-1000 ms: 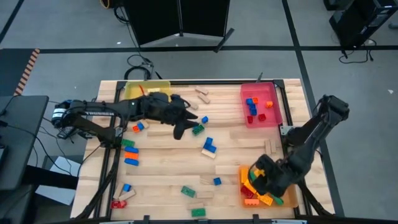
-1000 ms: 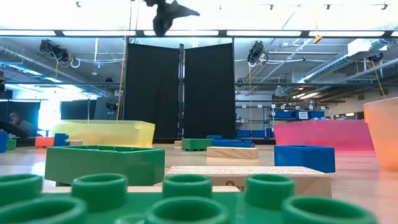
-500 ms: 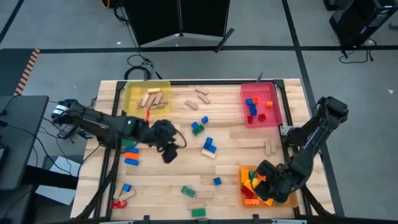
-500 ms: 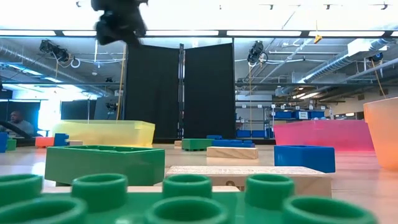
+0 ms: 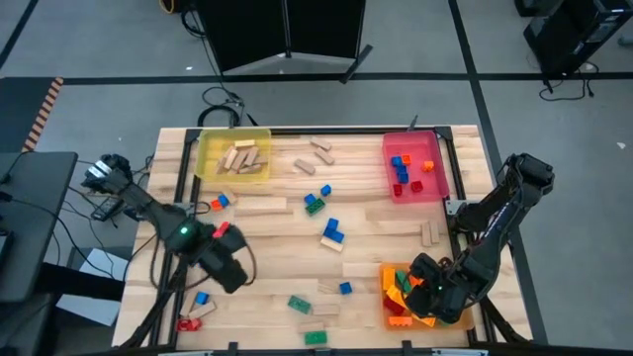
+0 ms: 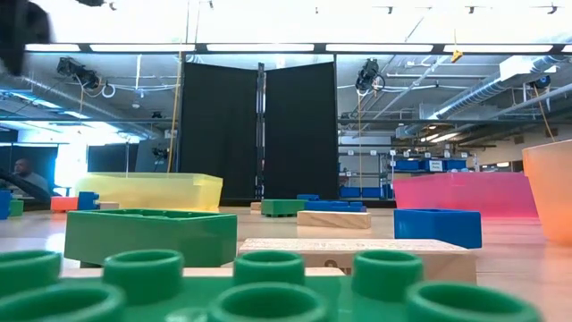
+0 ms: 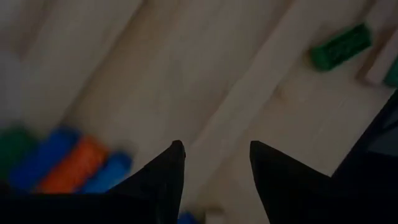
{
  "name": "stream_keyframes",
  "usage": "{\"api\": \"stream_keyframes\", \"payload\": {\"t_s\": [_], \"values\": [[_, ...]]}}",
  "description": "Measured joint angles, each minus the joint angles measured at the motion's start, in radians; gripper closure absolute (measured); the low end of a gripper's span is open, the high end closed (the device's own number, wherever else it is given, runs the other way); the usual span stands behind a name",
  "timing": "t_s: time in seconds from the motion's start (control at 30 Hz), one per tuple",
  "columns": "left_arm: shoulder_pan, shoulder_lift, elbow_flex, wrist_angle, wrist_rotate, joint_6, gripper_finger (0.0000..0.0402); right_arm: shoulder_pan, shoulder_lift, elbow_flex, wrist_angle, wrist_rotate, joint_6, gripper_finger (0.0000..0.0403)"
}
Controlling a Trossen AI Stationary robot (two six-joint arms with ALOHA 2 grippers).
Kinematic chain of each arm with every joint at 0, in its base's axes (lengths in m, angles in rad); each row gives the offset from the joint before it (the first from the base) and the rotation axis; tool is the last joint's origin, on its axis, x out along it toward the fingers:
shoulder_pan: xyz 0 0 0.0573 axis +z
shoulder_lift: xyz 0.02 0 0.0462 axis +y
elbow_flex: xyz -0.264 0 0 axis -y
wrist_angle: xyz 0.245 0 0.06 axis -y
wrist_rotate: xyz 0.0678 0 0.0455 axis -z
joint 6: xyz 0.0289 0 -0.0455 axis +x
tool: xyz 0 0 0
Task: Sort blocks by size
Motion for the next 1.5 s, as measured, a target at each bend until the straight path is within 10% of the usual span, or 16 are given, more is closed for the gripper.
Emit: {"api": "stream_keyframes", "payload": {"t_s": [0.93, 1.5], "values": [[0.0, 0.0, -0.026, -0.218, -0.041, -0.137, 0.0214, -0.082, 0.0, 0.0, 0.053, 0.141, -0.157, 0.0204], [0.089, 0.115, -0.227, -0.103, 0.18, 0.772, 0.0214, -0.1, -0.001, 0.0, 0.068, 0.138, -0.191, 0.0205]]}}
